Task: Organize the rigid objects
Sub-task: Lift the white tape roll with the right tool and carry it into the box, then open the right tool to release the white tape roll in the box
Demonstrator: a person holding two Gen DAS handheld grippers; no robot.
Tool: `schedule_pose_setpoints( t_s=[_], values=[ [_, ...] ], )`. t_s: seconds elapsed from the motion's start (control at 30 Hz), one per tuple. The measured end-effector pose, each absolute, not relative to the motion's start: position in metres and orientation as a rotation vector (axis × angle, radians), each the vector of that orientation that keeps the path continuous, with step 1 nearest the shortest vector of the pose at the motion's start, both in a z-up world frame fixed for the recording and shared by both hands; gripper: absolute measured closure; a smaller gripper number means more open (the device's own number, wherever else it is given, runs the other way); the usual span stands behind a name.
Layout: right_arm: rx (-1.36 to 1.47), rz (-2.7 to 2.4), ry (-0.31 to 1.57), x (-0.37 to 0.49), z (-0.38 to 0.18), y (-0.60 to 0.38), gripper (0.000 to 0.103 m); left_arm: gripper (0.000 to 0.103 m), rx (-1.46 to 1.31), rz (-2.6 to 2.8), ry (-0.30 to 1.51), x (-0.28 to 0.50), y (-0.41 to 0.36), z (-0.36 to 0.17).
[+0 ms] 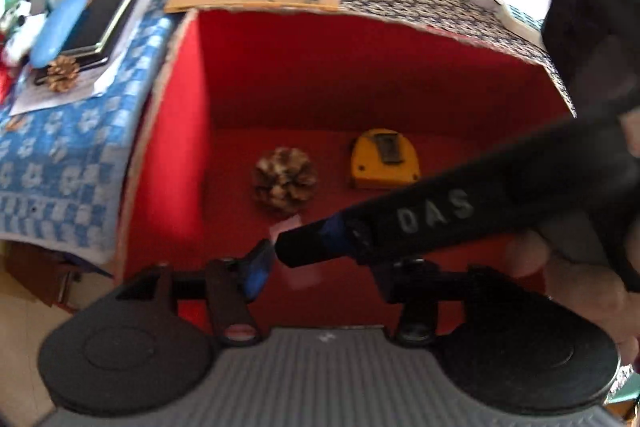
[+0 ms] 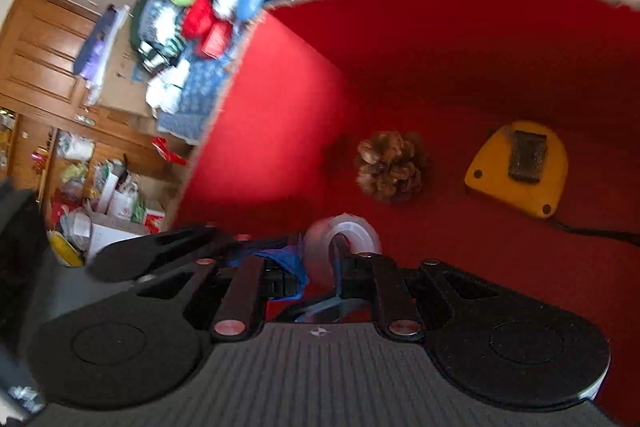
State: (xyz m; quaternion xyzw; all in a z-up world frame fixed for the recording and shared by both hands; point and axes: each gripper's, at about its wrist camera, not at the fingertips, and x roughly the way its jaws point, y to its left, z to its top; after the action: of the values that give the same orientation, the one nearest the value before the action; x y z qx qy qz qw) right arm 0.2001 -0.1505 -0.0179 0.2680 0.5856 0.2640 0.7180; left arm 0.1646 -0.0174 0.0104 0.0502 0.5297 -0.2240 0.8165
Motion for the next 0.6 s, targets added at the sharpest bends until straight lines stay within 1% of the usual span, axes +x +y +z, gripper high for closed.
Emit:
schedule_pose_setpoints(
  t_s=[0.1, 0.27, 0.6],
  values=[
    [0.641, 0.635, 1.28, 0.201, -0.017, -0.155, 0.098, 0.048, 0.142, -0.453, 1.106, 0.158, -0.019, 0.011],
    [0.638, 0.63, 1.269, 0.196, -0.018, -0.157, 0.098, 0.045, 0.146, -0.43, 1.089, 0.155, -0.019, 0.014],
    [0.639, 0.544, 1.119, 0.188, -0.011, -0.162, 0.097, 0.042, 0.168, -0.401, 1.076, 0.152, -0.023, 0.016]
  ],
)
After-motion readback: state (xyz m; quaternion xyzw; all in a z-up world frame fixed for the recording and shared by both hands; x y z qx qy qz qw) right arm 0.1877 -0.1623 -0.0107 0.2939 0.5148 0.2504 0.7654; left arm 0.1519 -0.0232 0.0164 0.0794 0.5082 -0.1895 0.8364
